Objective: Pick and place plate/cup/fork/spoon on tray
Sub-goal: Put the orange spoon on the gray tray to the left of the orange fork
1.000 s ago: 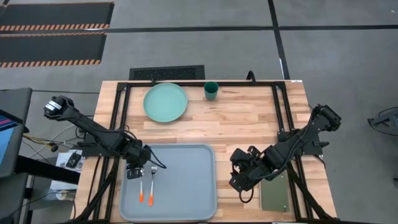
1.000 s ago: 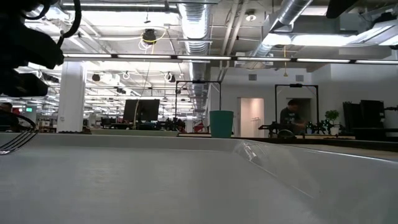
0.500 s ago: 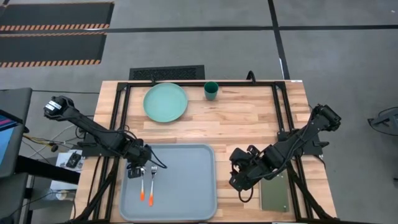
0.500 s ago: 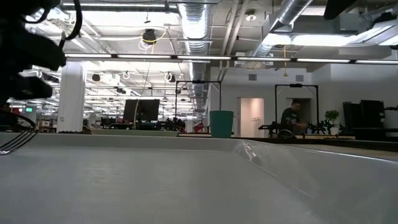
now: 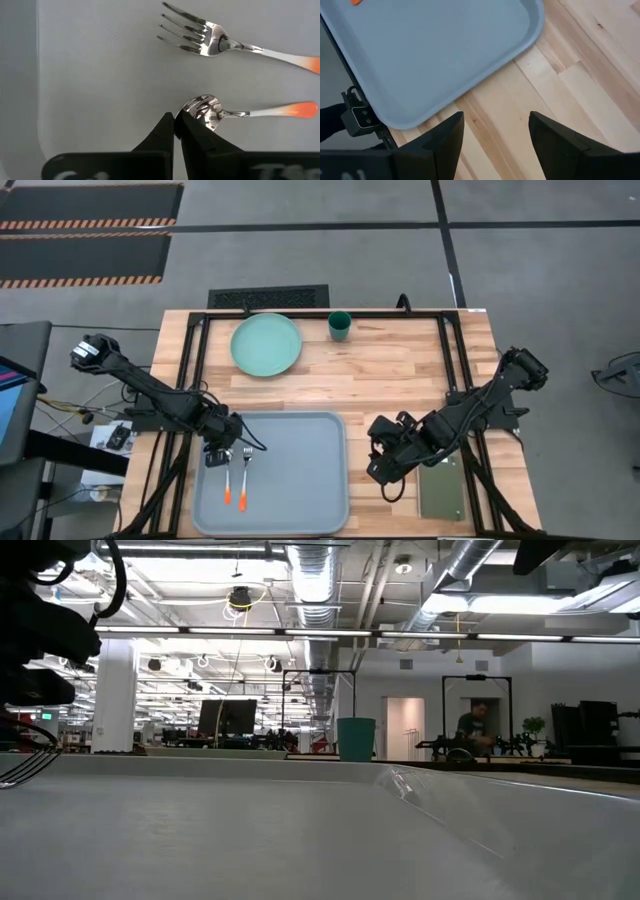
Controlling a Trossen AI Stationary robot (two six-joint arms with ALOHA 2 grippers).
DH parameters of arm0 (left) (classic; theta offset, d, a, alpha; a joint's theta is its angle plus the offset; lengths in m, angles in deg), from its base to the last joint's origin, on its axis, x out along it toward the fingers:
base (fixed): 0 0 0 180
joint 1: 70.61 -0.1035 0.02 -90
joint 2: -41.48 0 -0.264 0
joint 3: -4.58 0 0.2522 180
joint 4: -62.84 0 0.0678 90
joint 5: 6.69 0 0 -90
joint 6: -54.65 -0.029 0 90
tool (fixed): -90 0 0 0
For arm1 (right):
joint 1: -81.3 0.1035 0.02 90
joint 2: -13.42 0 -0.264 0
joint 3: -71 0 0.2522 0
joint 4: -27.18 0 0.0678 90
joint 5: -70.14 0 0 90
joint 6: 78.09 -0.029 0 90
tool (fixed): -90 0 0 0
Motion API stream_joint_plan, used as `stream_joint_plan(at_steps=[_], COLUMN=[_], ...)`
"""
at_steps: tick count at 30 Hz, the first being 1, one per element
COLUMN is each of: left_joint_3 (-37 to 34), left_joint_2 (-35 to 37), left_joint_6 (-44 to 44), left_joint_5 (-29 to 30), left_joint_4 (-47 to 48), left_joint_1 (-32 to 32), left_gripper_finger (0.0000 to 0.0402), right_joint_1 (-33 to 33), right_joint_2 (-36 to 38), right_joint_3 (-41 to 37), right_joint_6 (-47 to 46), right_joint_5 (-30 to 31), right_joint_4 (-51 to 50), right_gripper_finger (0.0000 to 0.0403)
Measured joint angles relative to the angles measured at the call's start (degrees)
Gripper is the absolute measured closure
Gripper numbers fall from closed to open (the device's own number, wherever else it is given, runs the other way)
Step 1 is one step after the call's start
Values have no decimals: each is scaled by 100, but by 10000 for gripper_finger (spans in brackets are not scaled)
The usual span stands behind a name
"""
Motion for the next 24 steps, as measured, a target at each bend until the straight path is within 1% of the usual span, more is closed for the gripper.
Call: stream_joint_plan(at_steps=[6, 24], left_joint_3=[0, 0], left_joint_2=[-2, -2], left_joint_6=[-15, 54], left_joint_5=[66, -89], left_joint_4=[26, -203], left_joint_1=[0, 0], left_gripper_finger=[386, 384], right_joint_1=[-4, -4], right_joint_2=[0, 0], right_joint_3=[1, 1], right_joint_6=[28, 35], right_joint_5=[0, -1], right_joint_4=[3, 8], right_gripper_finger=[154, 154])
